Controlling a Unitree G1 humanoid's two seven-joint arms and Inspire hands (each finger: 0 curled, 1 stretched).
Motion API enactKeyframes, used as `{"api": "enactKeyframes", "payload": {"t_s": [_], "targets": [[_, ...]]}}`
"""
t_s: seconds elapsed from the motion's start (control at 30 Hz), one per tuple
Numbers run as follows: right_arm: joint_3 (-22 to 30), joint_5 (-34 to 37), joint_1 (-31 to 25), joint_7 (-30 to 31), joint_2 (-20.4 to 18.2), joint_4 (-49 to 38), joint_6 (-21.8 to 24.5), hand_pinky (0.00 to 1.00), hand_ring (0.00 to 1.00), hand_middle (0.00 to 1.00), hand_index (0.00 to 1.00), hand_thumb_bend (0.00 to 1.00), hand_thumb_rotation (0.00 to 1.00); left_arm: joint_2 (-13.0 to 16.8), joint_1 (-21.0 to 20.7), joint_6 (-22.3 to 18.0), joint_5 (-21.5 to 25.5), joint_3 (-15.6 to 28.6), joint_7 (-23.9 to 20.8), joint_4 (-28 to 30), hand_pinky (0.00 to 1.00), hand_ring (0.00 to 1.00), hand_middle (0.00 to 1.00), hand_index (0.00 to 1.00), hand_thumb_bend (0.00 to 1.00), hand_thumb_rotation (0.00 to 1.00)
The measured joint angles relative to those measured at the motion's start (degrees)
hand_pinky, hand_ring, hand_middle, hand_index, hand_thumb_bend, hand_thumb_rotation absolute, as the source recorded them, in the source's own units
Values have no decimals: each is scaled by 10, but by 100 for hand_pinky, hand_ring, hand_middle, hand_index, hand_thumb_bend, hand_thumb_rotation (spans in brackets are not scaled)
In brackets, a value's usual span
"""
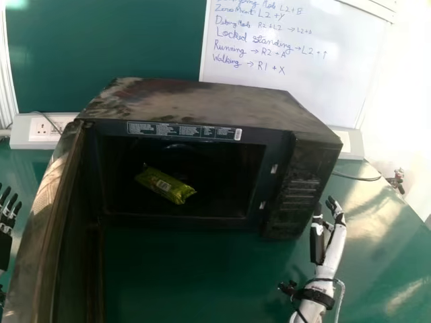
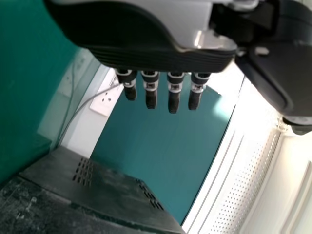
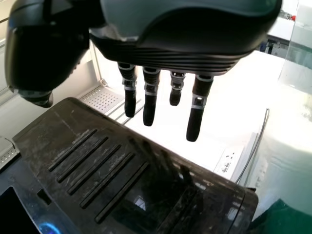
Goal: Put biscuit inside oven
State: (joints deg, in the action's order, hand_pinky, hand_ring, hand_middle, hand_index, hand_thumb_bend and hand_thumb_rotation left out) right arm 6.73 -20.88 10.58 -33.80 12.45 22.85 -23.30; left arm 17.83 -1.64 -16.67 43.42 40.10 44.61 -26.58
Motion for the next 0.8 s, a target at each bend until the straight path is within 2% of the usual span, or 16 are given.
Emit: {"api": "enactKeyframes", "payload": {"t_s": [0.07,0.13,0.2,0.27,0.33,0.4,0.47,0.53,0.57,0.6,0.73,0.8], "targets": [[0,1,2,0,-2,3,0,66,76,86,89,82,100,3,3,0,2,1,2,4,96,89,94,100,8,0],[0,1,2,-2,-4,4,1,66,77,86,89,83,100,2,8,8,8,5,-6,19,96,90,94,100,11,5],[0,1,2,-4,-6,6,3,67,77,85,89,84,100,1,14,31,28,12,-22,38,97,90,95,100,15,12],[0,1,1,-5,-6,8,5,66,76,85,90,83,100,-1,29,60,47,17,-34,60,99,91,96,100,16,16],[0,1,0,-6,-6,10,5,66,76,84,90,83,100,-2,42,80,61,22,-36,76,100,92,99,100,12,24],[2,1,-1,-6,-6,12,5,68,78,85,90,83,100,-3,51,85,70,25,-33,87,100,94,100,100,8,38],[2,1,-1,-6,-6,12,5,68,78,85,90,83,100,-3,55,91,81,29,-18,92,100,95,100,100,4,50],[2,1,-1,-6,-6,12,5,67,76,83,90,84,100,-3,55,101,101,35,6,96,100,96,100,100,4,74],[2,0,-1,-6,-6,12,6,65,74,81,90,84,100,-3,56,107,112,37,18,97,100,96,99,100,7,87],[2,0,-2,-6,-6,12,7,64,72,79,90,84,100,-3,56,119,128,39,32,100,100,96,99,100,10,95],[2,0,-2,-6,-6,11,10,56,66,74,90,84,100,-1,63,192,192,42,90,117,100,95,97,100,14,100],[2,1,-2,-6,-6,11,10,58,69,78,91,86,100,4,67,222,209,42,127,119,100,88,91,97,14,100]]}}
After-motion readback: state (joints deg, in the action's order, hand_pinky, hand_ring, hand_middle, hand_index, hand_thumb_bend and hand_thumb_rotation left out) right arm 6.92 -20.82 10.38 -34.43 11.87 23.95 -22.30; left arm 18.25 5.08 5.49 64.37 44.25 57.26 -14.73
